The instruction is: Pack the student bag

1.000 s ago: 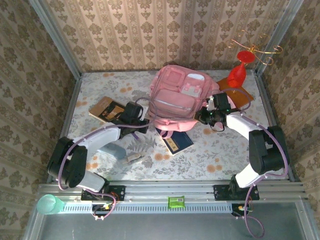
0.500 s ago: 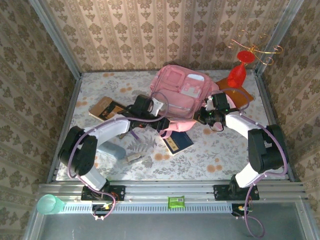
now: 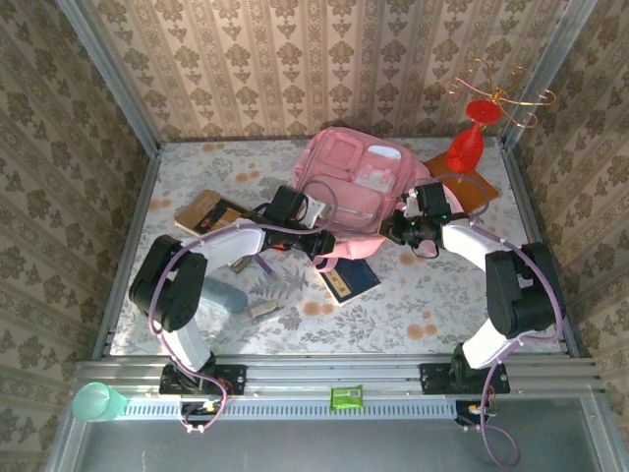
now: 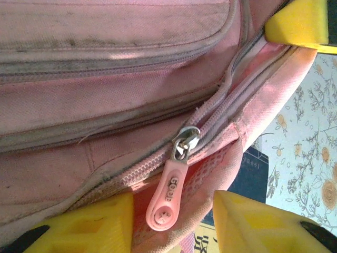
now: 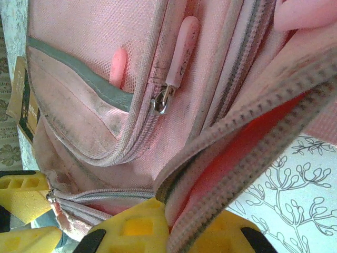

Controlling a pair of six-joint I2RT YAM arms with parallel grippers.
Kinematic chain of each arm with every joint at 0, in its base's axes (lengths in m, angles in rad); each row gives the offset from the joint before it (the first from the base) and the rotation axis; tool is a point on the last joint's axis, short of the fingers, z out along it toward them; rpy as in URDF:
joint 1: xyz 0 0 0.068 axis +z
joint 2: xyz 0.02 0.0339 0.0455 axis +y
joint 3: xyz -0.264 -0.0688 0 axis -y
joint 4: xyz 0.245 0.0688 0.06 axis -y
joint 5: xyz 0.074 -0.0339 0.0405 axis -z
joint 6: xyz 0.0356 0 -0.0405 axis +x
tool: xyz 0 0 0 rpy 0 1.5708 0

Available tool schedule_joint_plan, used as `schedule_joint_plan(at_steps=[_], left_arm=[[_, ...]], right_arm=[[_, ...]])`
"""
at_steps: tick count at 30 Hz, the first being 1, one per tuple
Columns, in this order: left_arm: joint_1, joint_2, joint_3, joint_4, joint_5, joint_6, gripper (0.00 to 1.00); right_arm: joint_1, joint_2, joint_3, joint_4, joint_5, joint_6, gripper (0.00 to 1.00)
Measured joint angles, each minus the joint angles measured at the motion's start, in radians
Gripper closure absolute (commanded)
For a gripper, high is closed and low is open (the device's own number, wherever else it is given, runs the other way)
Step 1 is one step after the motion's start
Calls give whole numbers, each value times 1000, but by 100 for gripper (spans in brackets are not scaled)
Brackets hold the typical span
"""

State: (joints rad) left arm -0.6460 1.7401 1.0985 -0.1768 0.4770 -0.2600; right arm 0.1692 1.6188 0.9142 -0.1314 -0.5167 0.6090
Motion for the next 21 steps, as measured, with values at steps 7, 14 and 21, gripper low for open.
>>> schedule_joint_plan(at_steps=[7, 14, 21], left_arm=[[0, 50, 35, 4, 15, -17, 69], [6, 63, 44, 13, 24, -33, 97], [26, 56, 31, 43, 24, -28, 100]], right_arm=[[1, 7, 0, 3, 0, 0, 100], [5, 8, 0, 13, 2, 2, 100], [5, 8, 0, -12, 31, -53, 100]])
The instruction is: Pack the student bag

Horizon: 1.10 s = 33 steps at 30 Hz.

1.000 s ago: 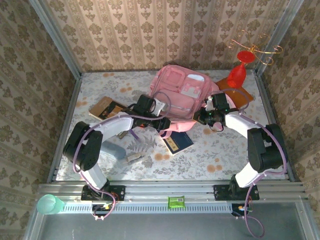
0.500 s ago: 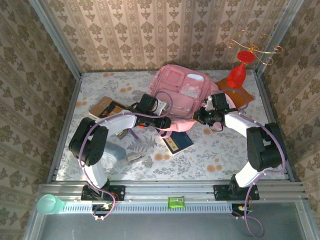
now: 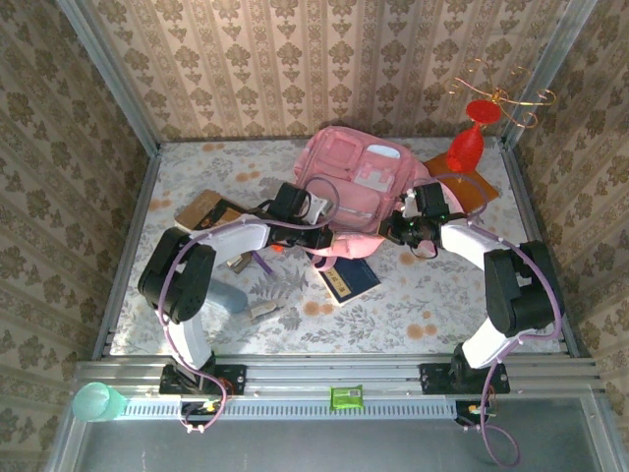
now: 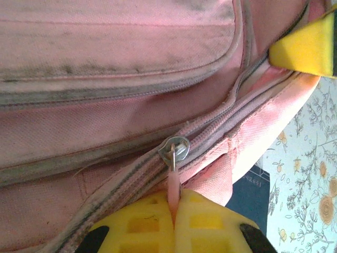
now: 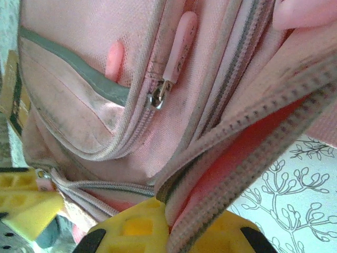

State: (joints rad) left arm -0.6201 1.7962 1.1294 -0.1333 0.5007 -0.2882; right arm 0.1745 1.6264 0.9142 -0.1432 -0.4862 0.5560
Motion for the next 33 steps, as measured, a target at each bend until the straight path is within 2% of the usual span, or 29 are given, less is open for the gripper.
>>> schedule_joint_plan(at_steps=[9, 17, 20, 27, 33], left_arm=[[41, -56, -27, 13, 27, 2, 100], [50, -64, -50, 27, 44, 6, 100], [42, -78, -64, 29, 0, 21, 100], [-11, -137, -88, 22, -182, 48, 100], [-14, -185, -107, 22, -214, 50, 100]], right_arm=[[4, 0, 16, -51, 42, -111, 100], [4, 0, 27, -67, 45, -142, 100], [4, 0, 27, -66, 42, -142, 100], [4, -2, 27, -57, 28, -142, 100], [4, -2, 28, -47, 9, -142, 100]])
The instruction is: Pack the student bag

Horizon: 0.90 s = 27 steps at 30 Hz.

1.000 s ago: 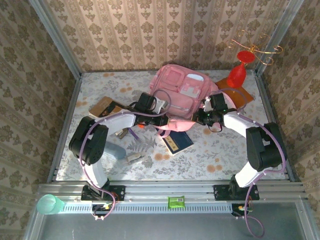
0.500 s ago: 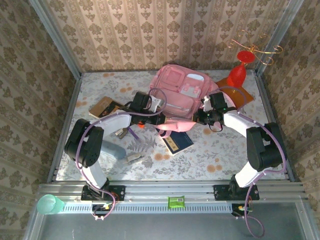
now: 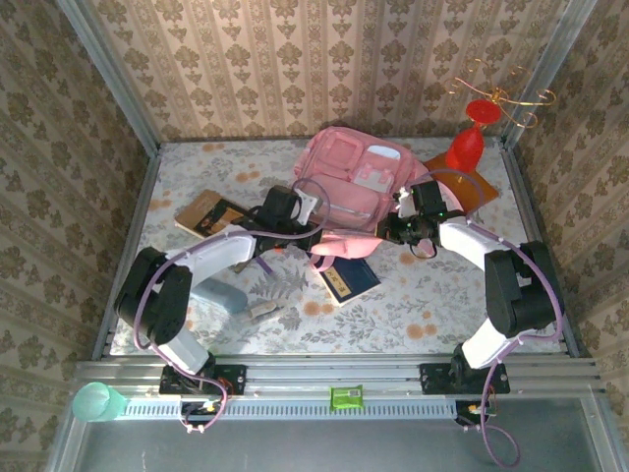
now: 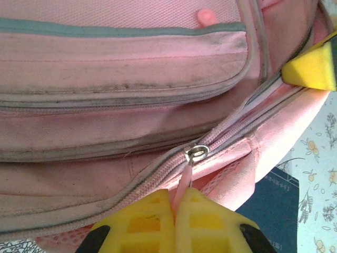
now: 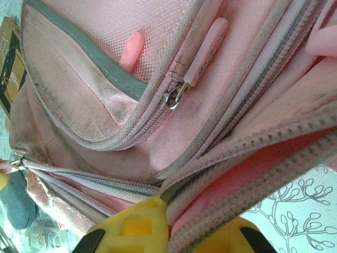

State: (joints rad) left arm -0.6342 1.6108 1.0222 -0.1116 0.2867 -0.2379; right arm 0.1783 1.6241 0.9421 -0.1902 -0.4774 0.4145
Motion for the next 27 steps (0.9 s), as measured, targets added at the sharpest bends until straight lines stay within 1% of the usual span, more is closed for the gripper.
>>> schedule_joint_plan(at_steps=[2, 3, 6, 8, 10, 11, 13, 16, 19, 22, 25, 27], left_arm=[[0, -19, -3, -9, -25, 0, 100], [4, -34, -6, -28, -71, 0, 100], [63, -87, -21, -95, -175, 4, 100], [80, -95, -21, -103, -191, 4, 100], [71, -90, -24, -97, -159, 3, 100], [64, -85, -25, -95, -132, 3, 97], [51, -60, -23, -84, -56, 3, 79], [31, -5, 3, -83, 34, -11, 64], [-10, 53, 67, -97, 78, -11, 56], [-52, 87, 138, -114, 85, -3, 48], [-73, 111, 210, -148, 62, -4, 42], [-85, 140, 264, -177, 24, -5, 40]], right_arm=[[0, 0, 2, -3, 6, 0, 100], [-5, 0, 3, -19, 37, -4, 100], [-60, 0, 3, -62, 109, -5, 100], [-85, 0, -2, -62, 125, -3, 100], [-87, 0, -13, -53, 126, 0, 100], [-82, 0, -16, -50, 126, 2, 100], [-71, 0, -21, -41, 122, 4, 100], [-59, 0, -21, -34, 111, 5, 100], [-53, 0, -23, -24, 106, 8, 100], [-47, 0, -33, -11, 104, 8, 100], [-36, 0, -39, 4, 104, 11, 100], [-26, 0, -42, 12, 103, 16, 100]])
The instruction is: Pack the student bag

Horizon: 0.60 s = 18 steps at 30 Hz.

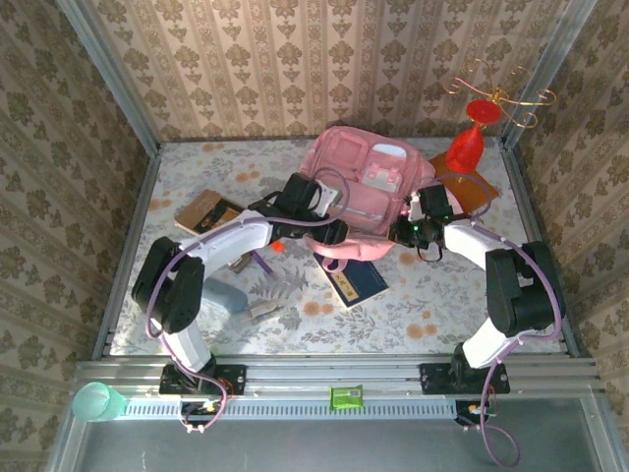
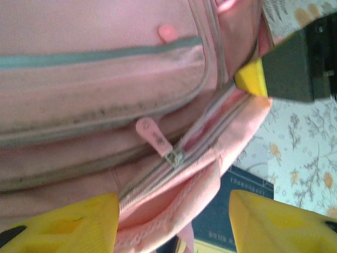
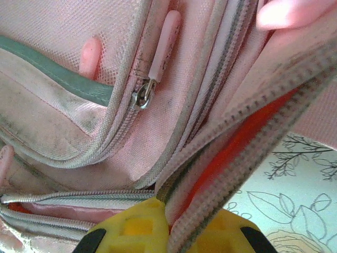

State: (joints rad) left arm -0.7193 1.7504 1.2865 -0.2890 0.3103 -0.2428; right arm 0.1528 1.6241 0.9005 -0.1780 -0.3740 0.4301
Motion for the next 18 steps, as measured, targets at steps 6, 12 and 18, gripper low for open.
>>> schedule_joint_plan(at_steps=[6, 12, 18], left_arm=[[-32, 150, 159, -89, -85, -16, 39], [-33, 264, 220, -138, -73, -48, 47], [-25, 272, 232, -123, -32, -94, 68]], right_arm=[[24, 0, -1, 20, 0, 19, 100], [27, 5, -1, 22, 0, 21, 100], [31, 17, -1, 26, 0, 22, 100]])
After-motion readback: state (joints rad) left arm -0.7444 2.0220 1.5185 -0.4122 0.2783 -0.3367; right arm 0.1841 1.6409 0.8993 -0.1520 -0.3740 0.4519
